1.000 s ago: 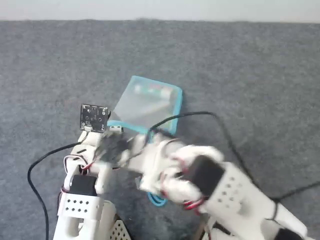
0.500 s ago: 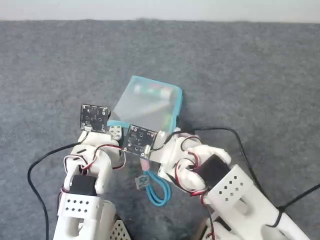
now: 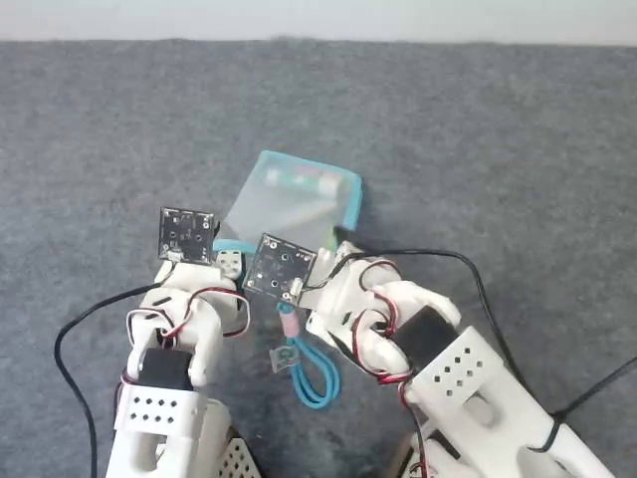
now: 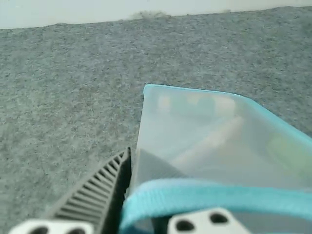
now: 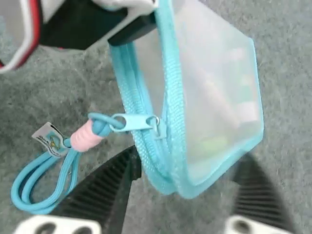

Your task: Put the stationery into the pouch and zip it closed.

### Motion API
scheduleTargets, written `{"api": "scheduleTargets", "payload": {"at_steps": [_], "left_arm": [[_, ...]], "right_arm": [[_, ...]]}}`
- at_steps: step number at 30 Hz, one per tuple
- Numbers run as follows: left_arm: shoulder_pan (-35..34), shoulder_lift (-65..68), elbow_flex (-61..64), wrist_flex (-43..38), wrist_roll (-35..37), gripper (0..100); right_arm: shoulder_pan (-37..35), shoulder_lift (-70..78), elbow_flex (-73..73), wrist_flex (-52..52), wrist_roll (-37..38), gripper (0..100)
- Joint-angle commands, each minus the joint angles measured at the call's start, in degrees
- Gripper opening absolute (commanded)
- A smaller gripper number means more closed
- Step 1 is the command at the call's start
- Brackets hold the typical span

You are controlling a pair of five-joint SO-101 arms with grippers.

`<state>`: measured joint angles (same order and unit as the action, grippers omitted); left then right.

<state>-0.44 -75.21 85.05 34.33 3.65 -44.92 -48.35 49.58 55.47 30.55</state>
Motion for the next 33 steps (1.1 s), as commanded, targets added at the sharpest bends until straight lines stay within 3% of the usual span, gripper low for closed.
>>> {"api": "scheduleTargets", "payload": {"at_steps": [1,3,8,14,20,30,33], "left_arm": [[-0.44,-1.49,-4.18,-0.09,-0.53,1],[-0.44,-1.49,-4.18,-0.09,-0.53,1],[-0.35,-1.85,-4.09,-0.09,-0.7,1],[-0.35,-1.93,-5.23,0.53,-0.88,4],[-0.79,-2.9,-12.0,10.99,-0.62,13],[-0.7,-29.45,-9.36,21.19,-3.78,13],[-0.26,-28.31,-8.4,20.92,-5.71,13]], "right_arm": [[0.84,-1.89,-0.35,-2.51,0.26,8.7],[0.92,-1.89,-0.35,-2.95,0.26,0.4],[1.19,-1.8,-0.35,-2.51,-2.81,0.7],[8.84,2.42,-0.44,-5.05,-6.59,0.6],[14.02,12.62,-0.79,-11.82,-8.88,0.6],[17.01,20.7,-5.01,-13.32,-10.81,0.6],[17.45,20.44,-7.21,-11.91,-13.36,0.6]]}}
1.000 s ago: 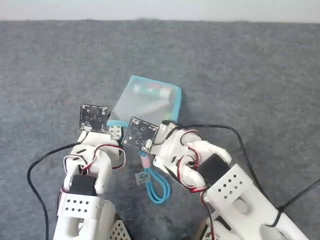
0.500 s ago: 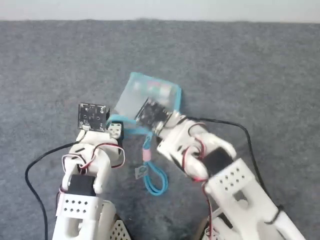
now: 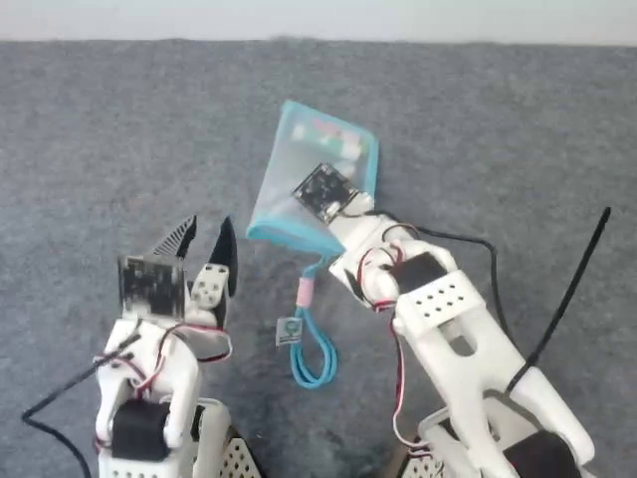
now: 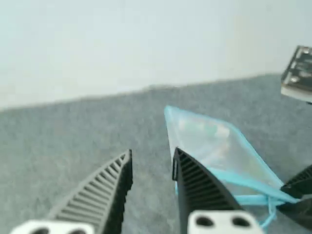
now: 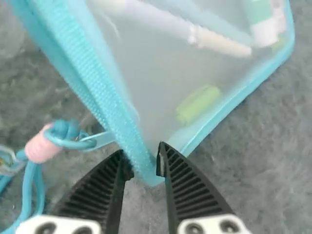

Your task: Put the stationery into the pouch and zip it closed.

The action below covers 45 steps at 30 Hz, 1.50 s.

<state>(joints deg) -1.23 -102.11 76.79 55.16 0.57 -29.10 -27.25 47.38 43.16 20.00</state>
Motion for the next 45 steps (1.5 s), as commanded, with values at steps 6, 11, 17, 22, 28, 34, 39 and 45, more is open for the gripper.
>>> {"api": "scheduleTargets", "payload": {"at_steps": [6,11,17,22,28,34,39,45], "left_arm": [[7.3,7.47,-0.13,-1.05,-4.04,13],[15.3,12.31,-0.04,-0.7,-5.71,14],[20.66,16.0,0.66,-0.88,-5.63,27],[22.07,16.97,0.84,-1.14,-5.63,27],[21.71,17.05,2.68,-4.92,-5.54,25],[21.71,17.05,6.2,-10.73,-5.54,22],[21.63,16.88,6.9,-11.96,-5.71,18],[21.63,16.88,6.73,-11.87,-5.98,1]], "right_arm": [[0.48,-3.21,-14.51,11.3,-6.42,0.6],[-1.36,-8.13,-15.21,15.16,-6.68,0.6],[-3.12,-16.4,-13.01,17.19,-6.68,0.6],[-3.21,-20.53,-10.81,17.19,-6.59,0.6],[-3.65,-20.88,-10.37,19.03,-6.33,0.6],[-7.69,-21.14,-9.49,20.18,-6.07,0.6],[-7.78,-20.7,-8.18,19.91,-4.48,0.6],[-7.69,-20.7,-5.45,19.21,-2.55,0.6]]}}
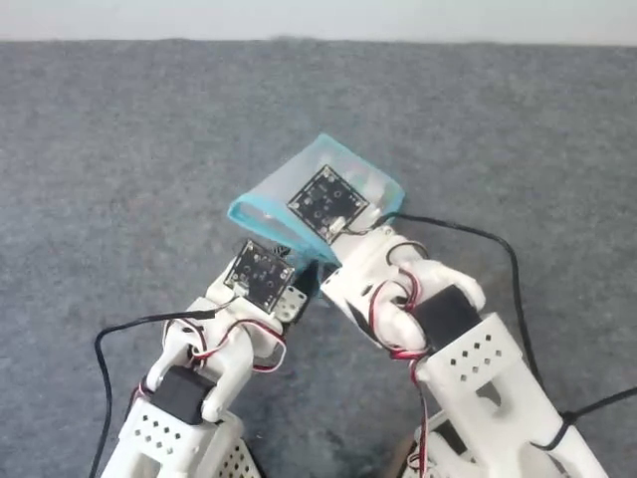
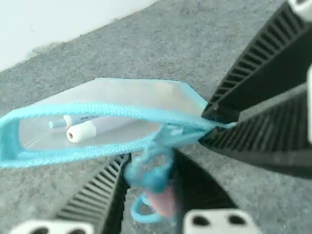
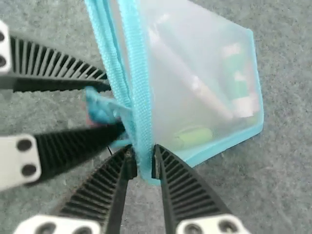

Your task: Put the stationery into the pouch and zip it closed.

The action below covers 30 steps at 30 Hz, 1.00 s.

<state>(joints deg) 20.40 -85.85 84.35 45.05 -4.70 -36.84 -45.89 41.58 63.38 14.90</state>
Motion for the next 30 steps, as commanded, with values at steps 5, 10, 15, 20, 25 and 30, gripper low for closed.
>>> {"api": "scheduleTargets", "payload": {"at_steps": [5,10,15,20,25,30], "left_arm": [[-1.58,0.53,-1.27,-0.53,-3.25,1],[-8.26,0.53,-3.3,0.79,-4.22,1],[-12.84,0.53,-3.47,0.53,-4.22,1],[-15.91,0.53,-3.91,0.44,-4.22,1],[-14.68,0.62,-4.0,0.79,-4.22,1],[-13.36,0.62,-4.26,0.79,-4.22,1]], "right_arm": [[0.13,-2.07,4.4,-4.09,3.87,0.6],[4.88,-1.98,5.01,-4.35,4.22,0.6],[6.2,-1.98,5.19,-4.35,4.22,0.6],[6.29,-1.98,5.63,-4.35,4.31,0.6],[5.05,-2.51,6.15,-4.26,4.22,0.6],[-5.85,-2.51,8.7,-6.73,4.13,7.5]]}}
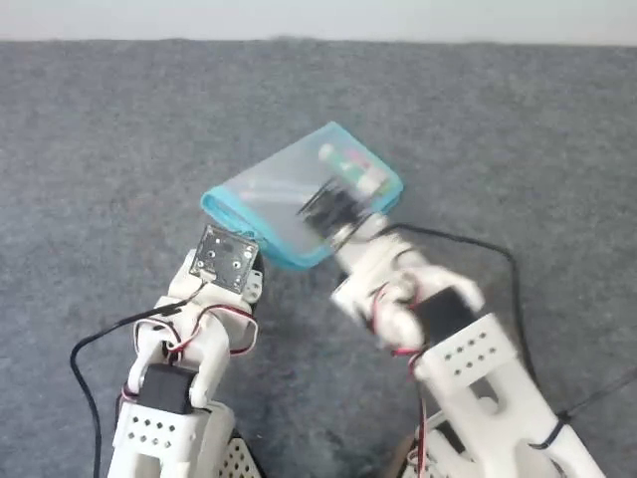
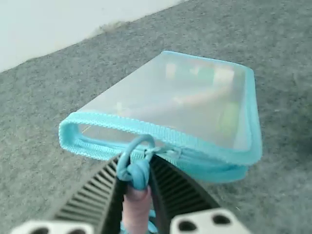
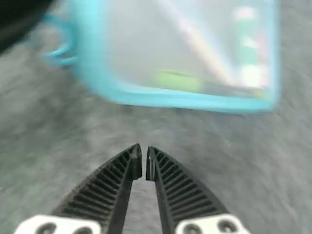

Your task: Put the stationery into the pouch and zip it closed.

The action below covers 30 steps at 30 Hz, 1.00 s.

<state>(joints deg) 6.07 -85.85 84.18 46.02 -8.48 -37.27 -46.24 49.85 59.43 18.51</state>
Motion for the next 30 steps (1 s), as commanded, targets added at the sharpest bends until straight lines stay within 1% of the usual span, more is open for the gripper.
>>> {"api": "scheduleTargets", "payload": {"at_steps": [1,4,6,11,13,18,20,26,30], "left_arm": [[0.88,0.62,-4.09,-0.18,-0.44,1],[0.79,0.62,-4.18,-0.09,-0.44,1],[0.62,0.62,-4.26,-0.09,-0.44,1],[-1.32,0.88,-7.16,1.93,-0.44,1],[-1.32,0.88,-7.52,2.64,-0.44,1],[-1.14,0.7,-8.4,4.48,-0.44,1],[-1.14,0.79,-8.48,4.84,-0.44,1],[-1.14,0.79,-11.74,9.67,-2.37,1],[-1.05,0.79,-12.18,10.46,-2.46,1]], "right_arm": [[-6.9,-2.15,1.58,-4.7,0.62,11.7],[-8.48,-1.89,5.63,-12.79,0.97,23.9],[-8.57,-1.63,8.0,-18.15,1.05,27.3],[-8.48,-1.63,10.2,-26.59,1.41,27.3],[-8.48,-1.54,11.25,-30.81,3.78,26.2],[-8.57,-1.54,16.09,-44.53,11.43,16.3],[-8.57,-1.54,17.23,-47.69,13.89,14.0],[-8.57,-1.54,17.93,-48.4,16.97,13.2],[-8.66,-1.54,20.13,-48.75,19.6,13.2]]}}
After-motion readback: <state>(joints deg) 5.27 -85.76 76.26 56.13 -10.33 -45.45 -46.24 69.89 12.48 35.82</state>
